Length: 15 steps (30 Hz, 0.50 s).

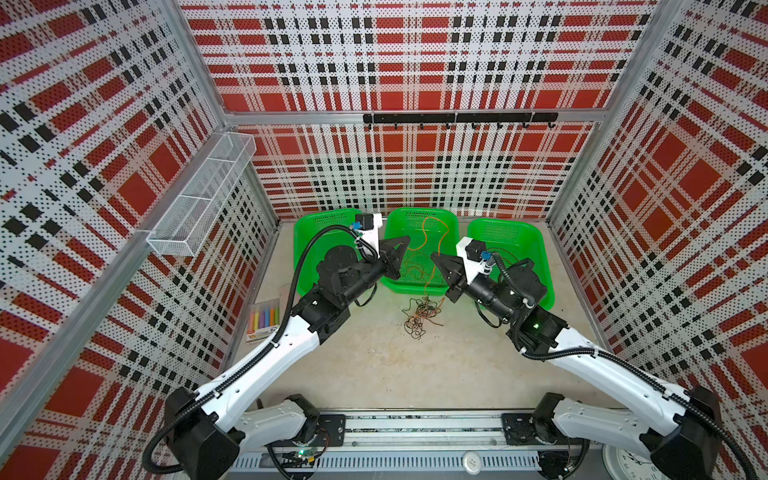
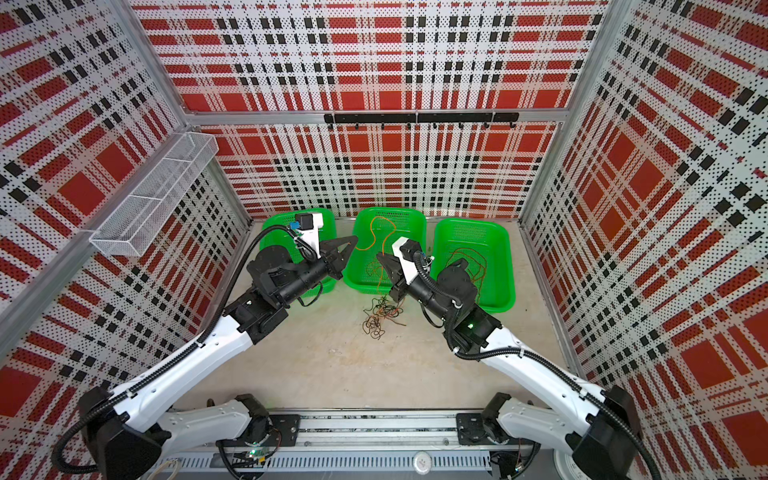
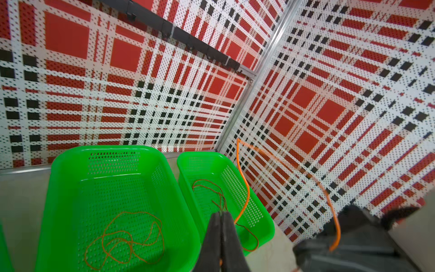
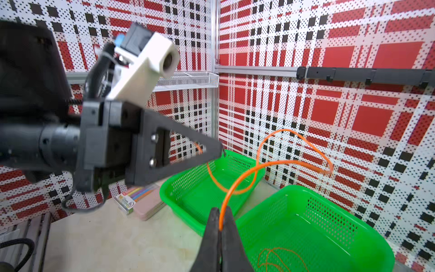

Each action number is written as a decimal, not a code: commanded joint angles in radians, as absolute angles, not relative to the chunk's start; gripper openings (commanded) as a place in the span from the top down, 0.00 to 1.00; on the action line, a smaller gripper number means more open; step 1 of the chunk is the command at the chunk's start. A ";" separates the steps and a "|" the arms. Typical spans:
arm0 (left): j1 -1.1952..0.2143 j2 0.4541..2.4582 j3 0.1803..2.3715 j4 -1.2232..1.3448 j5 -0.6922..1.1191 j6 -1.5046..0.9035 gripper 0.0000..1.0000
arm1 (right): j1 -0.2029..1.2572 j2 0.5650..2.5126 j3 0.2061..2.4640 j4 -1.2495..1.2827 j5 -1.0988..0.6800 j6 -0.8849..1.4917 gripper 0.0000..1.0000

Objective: Untangle and sort cables by color
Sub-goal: Untie the cable.

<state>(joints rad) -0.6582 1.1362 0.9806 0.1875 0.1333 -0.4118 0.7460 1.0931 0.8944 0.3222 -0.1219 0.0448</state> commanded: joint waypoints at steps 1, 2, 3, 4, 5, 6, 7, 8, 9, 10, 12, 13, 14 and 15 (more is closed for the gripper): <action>-0.698 1.087 0.907 0.349 0.227 -0.325 0.88 | 0.726 1.118 0.930 0.274 -0.159 0.059 1.00; -0.715 1.082 0.885 0.360 0.233 -0.302 0.85 | 0.724 1.122 0.935 0.269 -0.164 0.059 1.00; -0.728 1.080 0.871 0.365 0.241 -0.280 0.82 | 0.724 1.125 0.939 0.266 -0.168 0.060 1.00; -0.741 1.078 0.856 0.373 0.250 -0.260 0.79 | 0.724 1.128 0.939 0.265 -0.174 0.060 1.00; -0.753 1.077 0.840 0.385 0.259 -0.245 0.76 | 0.724 1.129 0.937 0.267 -0.178 0.062 1.00; -0.761 1.075 0.827 0.394 0.260 -0.233 0.74 | 0.723 1.128 0.935 0.270 -0.180 0.063 1.00; -0.769 1.073 0.809 0.412 0.263 -0.225 0.71 | 0.723 1.127 0.933 0.271 -0.185 0.063 1.00; -0.774 1.069 0.793 0.431 0.270 -0.221 0.68 | 0.723 1.128 0.933 0.273 -0.185 0.067 1.00; -0.777 1.068 0.779 0.445 0.270 -0.218 0.65 | 0.723 1.125 0.933 0.273 -0.189 0.069 1.00; -0.780 1.068 0.763 0.461 0.269 -0.215 0.57 | 0.723 1.123 0.933 0.274 -0.193 0.069 1.00; -0.787 1.067 0.741 0.475 0.248 -0.203 0.42 | 0.723 1.116 0.933 0.278 -0.196 0.072 1.00; -0.791 1.066 0.727 0.478 0.232 -0.190 0.36 | 0.722 1.113 0.935 0.278 -0.197 0.076 1.00; -0.795 1.063 0.714 0.481 0.212 -0.178 0.31 | 0.721 1.110 0.937 0.278 -0.201 0.080 1.00; -0.799 1.062 0.701 0.487 0.195 -0.166 0.29 | 0.722 1.108 0.939 0.277 -0.207 0.081 1.00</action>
<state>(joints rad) -0.7879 1.0847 0.7261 0.4240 0.2279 -0.2192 0.7258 1.1278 0.9207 0.2741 -0.1822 0.0731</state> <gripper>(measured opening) 0.695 0.050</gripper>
